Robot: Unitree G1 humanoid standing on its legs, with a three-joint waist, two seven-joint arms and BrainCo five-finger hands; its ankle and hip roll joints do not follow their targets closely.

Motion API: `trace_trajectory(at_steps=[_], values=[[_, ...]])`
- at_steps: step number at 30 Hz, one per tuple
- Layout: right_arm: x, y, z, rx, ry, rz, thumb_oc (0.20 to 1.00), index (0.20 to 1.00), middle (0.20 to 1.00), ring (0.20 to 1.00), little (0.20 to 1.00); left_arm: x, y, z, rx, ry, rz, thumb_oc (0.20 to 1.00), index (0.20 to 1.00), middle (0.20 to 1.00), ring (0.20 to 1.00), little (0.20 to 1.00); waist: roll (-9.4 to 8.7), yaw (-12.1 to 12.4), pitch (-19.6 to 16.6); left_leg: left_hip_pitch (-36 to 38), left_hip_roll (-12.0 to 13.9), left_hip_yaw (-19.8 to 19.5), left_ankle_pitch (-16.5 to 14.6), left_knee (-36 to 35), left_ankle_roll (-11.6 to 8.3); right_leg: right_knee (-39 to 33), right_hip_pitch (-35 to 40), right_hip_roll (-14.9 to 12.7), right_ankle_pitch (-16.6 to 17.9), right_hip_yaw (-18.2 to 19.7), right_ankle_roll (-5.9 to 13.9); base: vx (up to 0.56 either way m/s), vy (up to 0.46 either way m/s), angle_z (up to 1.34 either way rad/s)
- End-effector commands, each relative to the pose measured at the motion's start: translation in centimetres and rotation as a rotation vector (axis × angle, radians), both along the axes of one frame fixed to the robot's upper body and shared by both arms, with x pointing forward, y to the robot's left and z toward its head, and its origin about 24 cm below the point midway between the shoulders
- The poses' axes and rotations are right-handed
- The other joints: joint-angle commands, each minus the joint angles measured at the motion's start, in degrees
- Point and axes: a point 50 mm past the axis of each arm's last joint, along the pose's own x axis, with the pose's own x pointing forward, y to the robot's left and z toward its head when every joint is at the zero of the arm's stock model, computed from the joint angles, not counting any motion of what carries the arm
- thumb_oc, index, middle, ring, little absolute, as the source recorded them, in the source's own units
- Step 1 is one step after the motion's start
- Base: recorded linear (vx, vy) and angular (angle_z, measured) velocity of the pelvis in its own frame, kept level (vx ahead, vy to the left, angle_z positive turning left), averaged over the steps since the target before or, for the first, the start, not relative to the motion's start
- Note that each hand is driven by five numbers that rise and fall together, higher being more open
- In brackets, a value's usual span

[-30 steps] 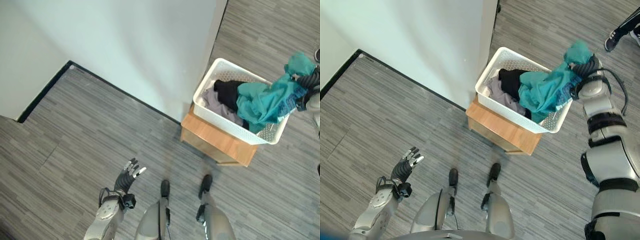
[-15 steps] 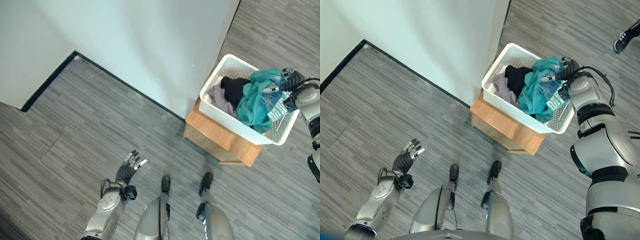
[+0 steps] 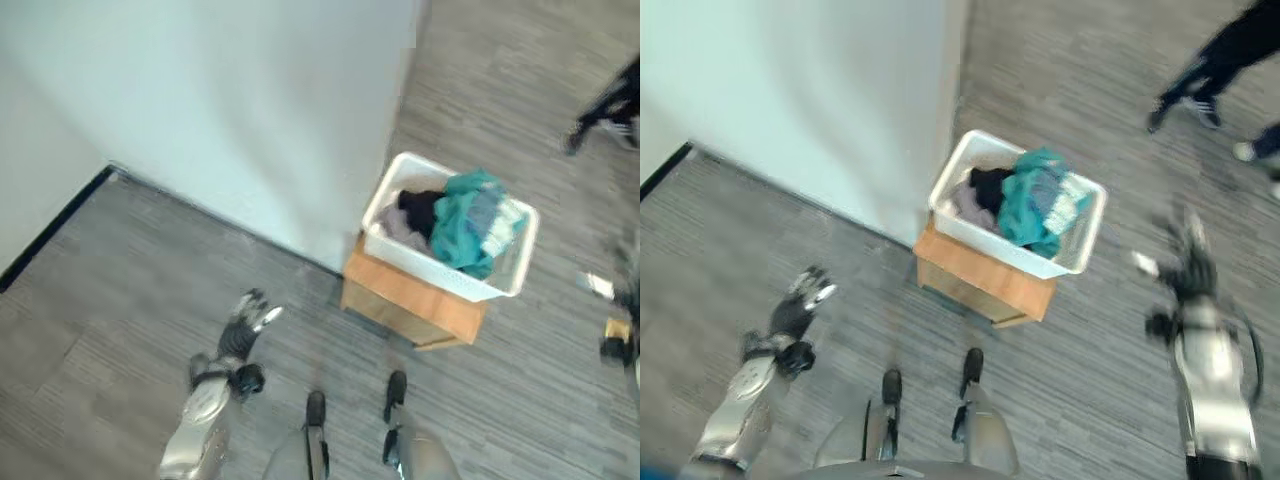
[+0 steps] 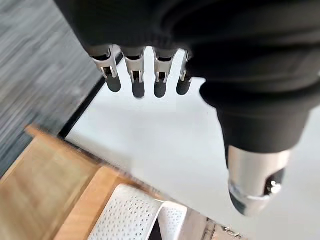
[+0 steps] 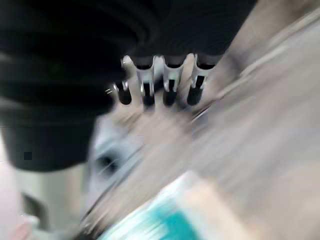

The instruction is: Pick up bed clothes into laundry basket.

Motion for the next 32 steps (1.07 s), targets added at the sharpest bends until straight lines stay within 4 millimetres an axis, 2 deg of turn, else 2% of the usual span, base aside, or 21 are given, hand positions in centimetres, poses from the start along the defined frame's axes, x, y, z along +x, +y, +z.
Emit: trace_trajectory(at_steps=[1,3,4,7,11,13,16,22,26,32], values=[[4.1,2.1,1.7,-0.008,-0.139,0.139,1.0,1.0,1.0,1.0,1.0,1.4,-0.8,0.6,0.04,-0.052,-0.057,1.0,1.0,1.0,1.0,1.0,1.95,0.1,-2.5,-2.3,1.8,-11.1,3.7,-2.2,-1.08,1.0,6.9,0.6,-7.3,-1.0,3.39,0.1,-0.027,-0.7],[2.1,2.7,-1.6,0.135,-0.119,0.062,1.0,1.0,1.0,1.0,1.0,0.9,-0.9,0.0,0.021,-0.035,-0.035,1.0,1.0,1.0,1.0,1.0,2.95,-1.0,-4.5,-0.4,2.0,-10.6,3.2,-2.2,-1.2,1.4,8.5,0.6,-8.0,-0.6,3.35,0.07,-0.03,-0.27],[2.0,2.7,-1.7,0.136,-0.118,0.062,1.0,1.0,1.0,1.0,1.0,0.8,-0.9,0.0,0.022,-0.033,-0.035,1.0,1.0,1.0,1.0,1.0,2.89,-0.9,-4.5,-0.2,2.0,-10.6,3.2,-2.2,-1.21,1.3,8.7,0.6,-8.0,-0.6,3.35,0.04,-0.045,-0.07],[0.5,3.8,-4.9,0.267,-0.064,0.022,1.0,1.0,1.0,1.0,1.0,0.4,-0.9,-0.8,0.009,-0.011,-0.012,1.0,1.0,1.0,1.0,1.0,3.88,-1.8,-6.2,1.4,2.3,-10.0,2.9,-2.2,-1.47,1.3,10.2,0.7,-8.4,-0.6,3.36,0.02,-0.034,-0.27],[-1.2,7.7,-9.1,0.655,-0.085,0.004,1.0,1.0,1.0,1.0,1.0,-0.5,-1.3,-2.4,-0.028,0.055,0.016,1.0,1.0,1.0,1.0,1.0,4.64,-2.5,-7.9,2.8,2.7,-9.5,2.8,-2.2,-1.81,1.2,11.8,0.9,-8.8,-0.5,3.19,0.02,-0.035,-0.02],[-1.6,9.2,-10.0,0.766,-0.071,0.028,1.0,1.0,1.0,1.0,1.0,-0.7,-1.3,-2.7,-0.028,0.068,0.019,1.0,1.0,1.0,1.0,1.0,4.75,-2.7,-8.5,3.4,2.9,-9.4,2.8,-2.2,-2.07,1.1,12.4,1.0,-9.0,-0.7,3.12,0.01,-0.033,-0.04],[-1.3,10.2,-9.9,0.819,-0.072,0.094,1.0,1.0,1.0,1.0,1.0,-0.6,-1.5,-2.5,-0.013,0.057,0.001,1.0,1.0,1.0,1.0,1.0,4.91,-2.6,-9.2,3.7,3.3,-9.2,3.0,-2.2,-2.39,1.0,12.9,1.2,-9.0,-0.7,2.94,-0.01,-0.029,0.08],[-0.9,9.2,-8.7,0.688,-0.054,0.145,1.0,1.0,1.0,1.0,1.0,-0.6,-1.4,-2.4,-0.023,0.034,0.014,1.0,1.0,1.0,1.0,1.0,4.63,-2.0,-9.3,3.4,3.4,-10.2,3.2,-2.2,-2.55,0.5,13.4,1.4,-8.9,-1.4,2.71,0.0,-0.013,0.01],[-1.4,8.6,-9.1,0.641,-0.021,0.118,1.0,1.0,1.0,1.0,1.0,-1.1,-1.3,-2.6,-0.019,0.044,0.017,1.0,1.0,1.0,1.0,1.0,4.51,-1.6,-9.2,3.3,3.2,-10.8,3.1,-2.2,-2.52,0.1,13.8,1.4,-8.8,-1.8,2.62,0.02,-0.025,0.15],[-0.4,9.3,-8.9,0.606,-0.006,0.173,1.0,1.0,1.0,1.0,1.0,-0.4,-1.4,-2.0,-0.026,0.007,0.013,1.0,1.0,1.0,1.0,1.0,4.58,-1.0,-9.4,3.4,3.3,-10.9,3.0,-2.2,-2.56,-0.4,14.1,1.4,-8.7,-1.8,2.69,0.0,-0.003,0.01]])
